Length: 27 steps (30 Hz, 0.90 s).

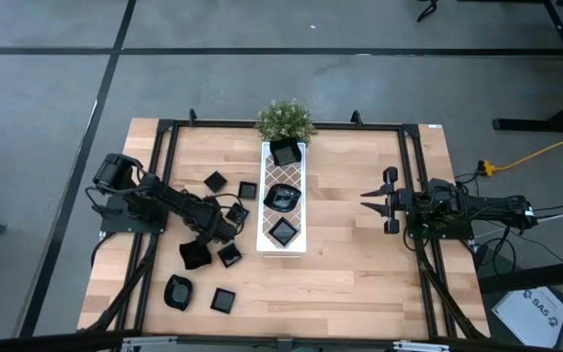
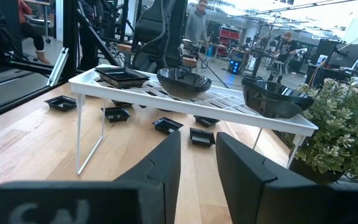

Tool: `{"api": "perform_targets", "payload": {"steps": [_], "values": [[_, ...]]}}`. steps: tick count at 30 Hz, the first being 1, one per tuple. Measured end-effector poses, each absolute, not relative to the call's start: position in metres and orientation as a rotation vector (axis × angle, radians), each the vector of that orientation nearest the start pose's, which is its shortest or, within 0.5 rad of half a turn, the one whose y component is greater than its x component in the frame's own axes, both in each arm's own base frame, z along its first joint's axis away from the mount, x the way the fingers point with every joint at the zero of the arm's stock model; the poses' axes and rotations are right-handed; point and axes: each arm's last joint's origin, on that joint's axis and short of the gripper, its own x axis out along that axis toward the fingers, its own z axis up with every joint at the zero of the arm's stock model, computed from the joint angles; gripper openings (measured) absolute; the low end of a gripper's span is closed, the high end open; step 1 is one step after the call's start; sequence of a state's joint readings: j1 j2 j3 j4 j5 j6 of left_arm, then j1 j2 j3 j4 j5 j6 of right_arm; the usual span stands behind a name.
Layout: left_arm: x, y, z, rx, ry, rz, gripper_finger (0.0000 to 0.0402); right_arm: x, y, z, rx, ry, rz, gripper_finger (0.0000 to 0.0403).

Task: Pick & Place Mini shaped plates
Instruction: Stack the leaf shape plate on top of the leaf shape plate on the shelf

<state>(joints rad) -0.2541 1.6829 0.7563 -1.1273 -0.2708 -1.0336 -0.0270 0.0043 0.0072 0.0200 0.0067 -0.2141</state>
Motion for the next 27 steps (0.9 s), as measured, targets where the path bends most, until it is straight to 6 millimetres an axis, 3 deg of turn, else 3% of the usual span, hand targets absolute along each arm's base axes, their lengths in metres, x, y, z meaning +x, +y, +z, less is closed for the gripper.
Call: {"api": "perform_targets", "payload": {"steps": [4,10,27], "values": [[0.196,-0.043,0.124,-0.146,1.672,0.969,0.0005,0.097,-0.003,0.168,-0.214,-0.019,-0.036,0.0102],[0.194,-0.041,0.136,-0.153,1.598,0.956,0.0004,0.097,-0.003,0.168,-0.214,-0.019,-0.036,0.0102],[0.189,-0.035,0.194,-0.199,1.254,0.88,0.0003,0.097,-0.003,0.167,-0.214,-0.019,-0.036,0.0102]]}}
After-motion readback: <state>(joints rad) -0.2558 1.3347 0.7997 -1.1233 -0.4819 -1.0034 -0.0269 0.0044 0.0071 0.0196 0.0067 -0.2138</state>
